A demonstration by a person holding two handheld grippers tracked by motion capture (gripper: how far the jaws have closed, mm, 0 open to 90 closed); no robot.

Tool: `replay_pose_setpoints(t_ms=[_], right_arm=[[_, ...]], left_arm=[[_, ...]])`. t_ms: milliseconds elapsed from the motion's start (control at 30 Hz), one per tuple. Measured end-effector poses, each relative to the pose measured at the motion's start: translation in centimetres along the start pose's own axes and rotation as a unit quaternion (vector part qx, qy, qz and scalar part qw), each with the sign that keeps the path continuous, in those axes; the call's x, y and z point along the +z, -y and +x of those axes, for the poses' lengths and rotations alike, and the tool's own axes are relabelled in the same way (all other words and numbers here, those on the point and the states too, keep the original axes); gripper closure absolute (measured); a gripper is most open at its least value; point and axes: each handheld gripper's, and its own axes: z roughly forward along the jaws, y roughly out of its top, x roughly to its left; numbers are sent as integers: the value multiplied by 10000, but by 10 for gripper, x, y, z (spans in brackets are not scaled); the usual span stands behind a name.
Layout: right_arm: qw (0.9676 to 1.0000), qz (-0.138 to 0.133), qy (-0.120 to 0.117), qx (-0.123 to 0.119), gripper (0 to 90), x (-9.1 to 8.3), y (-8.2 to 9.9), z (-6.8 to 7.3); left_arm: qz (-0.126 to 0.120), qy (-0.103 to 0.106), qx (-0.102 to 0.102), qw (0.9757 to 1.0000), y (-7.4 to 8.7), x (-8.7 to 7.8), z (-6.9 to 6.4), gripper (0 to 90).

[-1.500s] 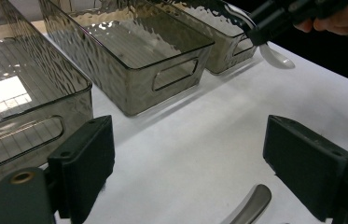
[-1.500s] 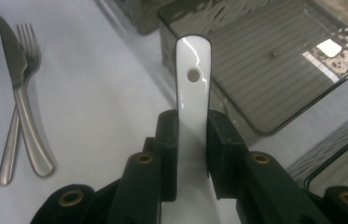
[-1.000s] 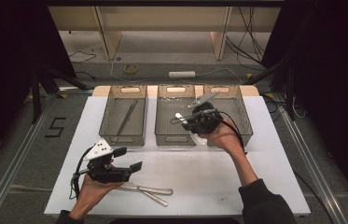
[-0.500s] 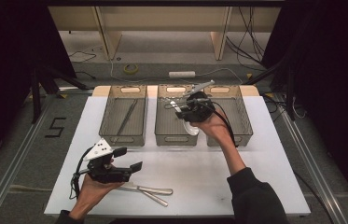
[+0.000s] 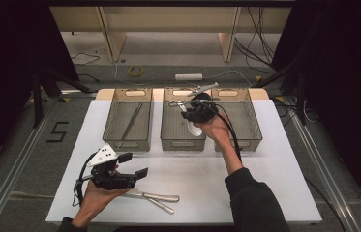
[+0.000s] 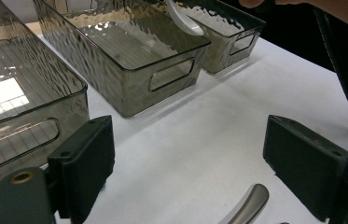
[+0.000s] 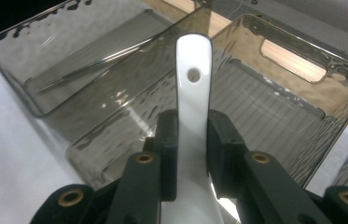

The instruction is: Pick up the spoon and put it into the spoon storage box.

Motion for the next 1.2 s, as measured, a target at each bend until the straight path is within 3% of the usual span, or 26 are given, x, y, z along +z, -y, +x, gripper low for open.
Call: replay_pose_setpoints(t_ms=[233,500,1200], right_arm=[[9996,23,186,197,762,11,2,-6],[9991,143,233,337,761,25,8,-6],[9981,383,279,402,758,43,14,0]], left_arm=[[9,9,11,10000,0,0,0,163],[-3,5,17,10000,0,0,-1,163],[36,5,50,10000,0,0,-1,164]])
